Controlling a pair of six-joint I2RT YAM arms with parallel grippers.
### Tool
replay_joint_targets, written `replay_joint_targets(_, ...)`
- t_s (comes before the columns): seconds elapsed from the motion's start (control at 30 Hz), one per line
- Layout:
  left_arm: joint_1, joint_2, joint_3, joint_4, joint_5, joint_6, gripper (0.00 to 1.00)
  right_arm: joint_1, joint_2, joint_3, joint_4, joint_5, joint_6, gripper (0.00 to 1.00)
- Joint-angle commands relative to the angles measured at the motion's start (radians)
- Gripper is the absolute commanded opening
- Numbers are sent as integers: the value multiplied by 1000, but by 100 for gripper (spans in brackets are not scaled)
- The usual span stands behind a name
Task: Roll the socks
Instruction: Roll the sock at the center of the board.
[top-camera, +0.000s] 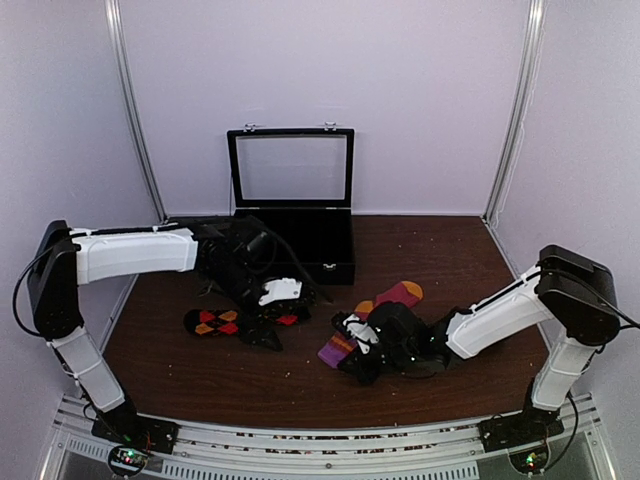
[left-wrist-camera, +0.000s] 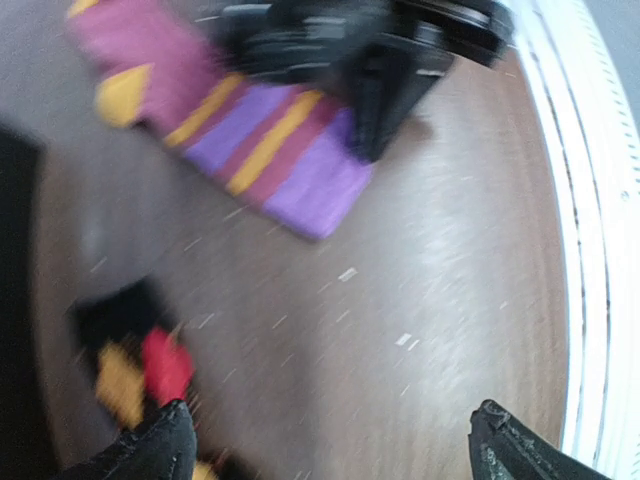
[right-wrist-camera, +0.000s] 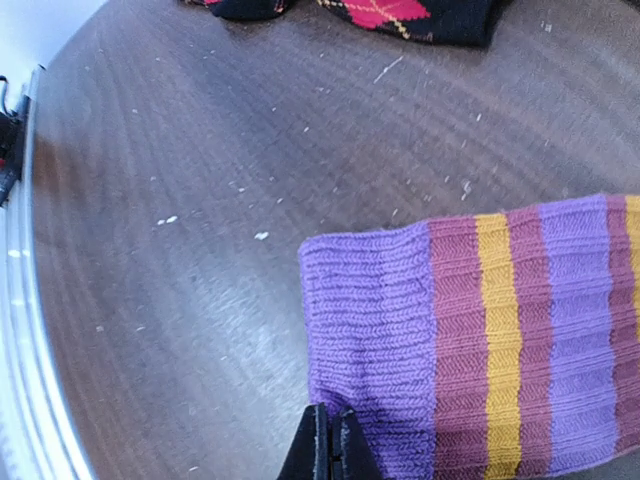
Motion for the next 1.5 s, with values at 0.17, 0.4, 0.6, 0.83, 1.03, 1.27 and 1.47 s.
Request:
replay_joint_targets(0.17, -129, 91, 34, 130, 71, 150, 92, -118, -20, -88, 178, -306, 289, 0)
replay_joint_targets(0.4, -173, 179, 106, 140, 50, 220, 78, -177, 6, -99, 247, -414, 429, 0)
replay_joint_targets(0.6, -215, 258, 162, 110, 9, 283, 61, -187, 27, -107, 235, -420, 454, 0)
replay_joint_targets(0.83, -231, 331, 202, 119, -10, 281, 61, -194, 28, -152, 252, -392, 470, 0)
replay_joint_targets(1.03, -245, 371, 210, 153, -44, 266, 65, -198, 52, -208, 406, -405, 562, 0)
replay_joint_targets(1.27, -254, 402, 244, 164, -57, 254, 63, -201, 84, -259, 561, -418, 641, 0)
replay_joint_targets(1.47, -256, 427, 261, 157, -96, 256, 56, -212, 90, -277, 595, -426, 677, 0)
